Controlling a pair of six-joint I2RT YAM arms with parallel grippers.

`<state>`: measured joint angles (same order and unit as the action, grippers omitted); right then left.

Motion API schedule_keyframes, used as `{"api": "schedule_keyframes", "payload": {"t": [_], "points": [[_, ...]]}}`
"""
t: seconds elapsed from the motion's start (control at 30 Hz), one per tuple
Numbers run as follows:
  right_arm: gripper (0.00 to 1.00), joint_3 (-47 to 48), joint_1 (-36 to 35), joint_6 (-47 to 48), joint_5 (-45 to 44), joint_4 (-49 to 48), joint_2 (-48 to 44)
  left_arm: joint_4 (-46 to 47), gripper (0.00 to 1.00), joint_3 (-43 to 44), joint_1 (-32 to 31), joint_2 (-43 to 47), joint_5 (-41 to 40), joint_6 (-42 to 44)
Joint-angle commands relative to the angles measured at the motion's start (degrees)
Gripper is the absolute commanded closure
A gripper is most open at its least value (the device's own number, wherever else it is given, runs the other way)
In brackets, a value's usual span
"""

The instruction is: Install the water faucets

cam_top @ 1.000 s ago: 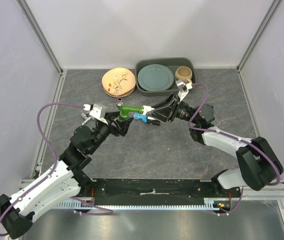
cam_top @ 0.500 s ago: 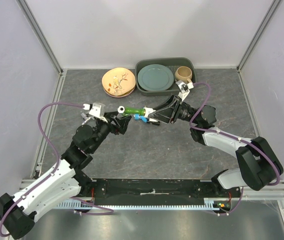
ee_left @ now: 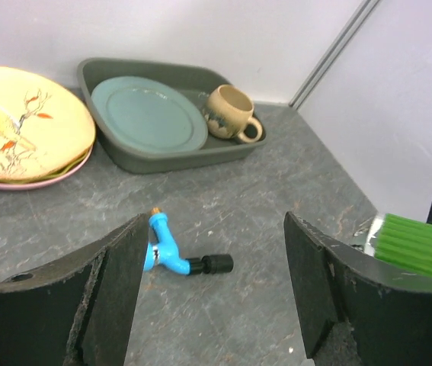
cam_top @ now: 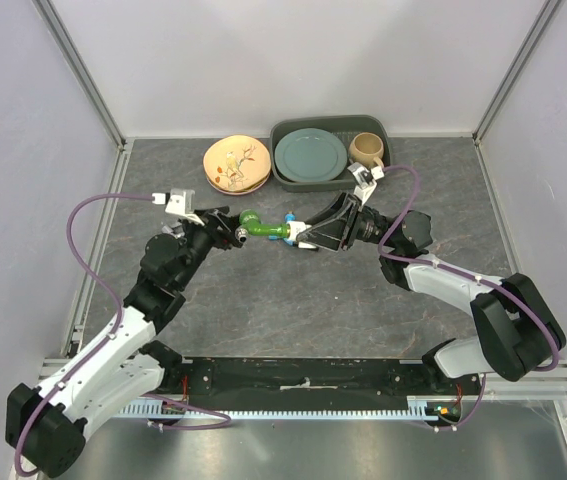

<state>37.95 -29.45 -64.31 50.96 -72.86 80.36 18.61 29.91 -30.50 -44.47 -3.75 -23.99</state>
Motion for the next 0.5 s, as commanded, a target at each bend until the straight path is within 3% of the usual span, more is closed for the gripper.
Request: {"api": "schedule_keyframes", "payload": {"t": [0.0, 0.47], "points": [[1.0, 1.2, 0.0, 0.8, 1.1, -13.6, -0.2, 6.9, 0.23, 4.3, 1.6, -1.9, 6.5, -4.4], [1.0, 2.5, -0.3, 6.2, 1.2, -6.0, 0.3, 9.6, 0.23, 10.7, 2.6, -6.2, 20.1, -6.8]]}}
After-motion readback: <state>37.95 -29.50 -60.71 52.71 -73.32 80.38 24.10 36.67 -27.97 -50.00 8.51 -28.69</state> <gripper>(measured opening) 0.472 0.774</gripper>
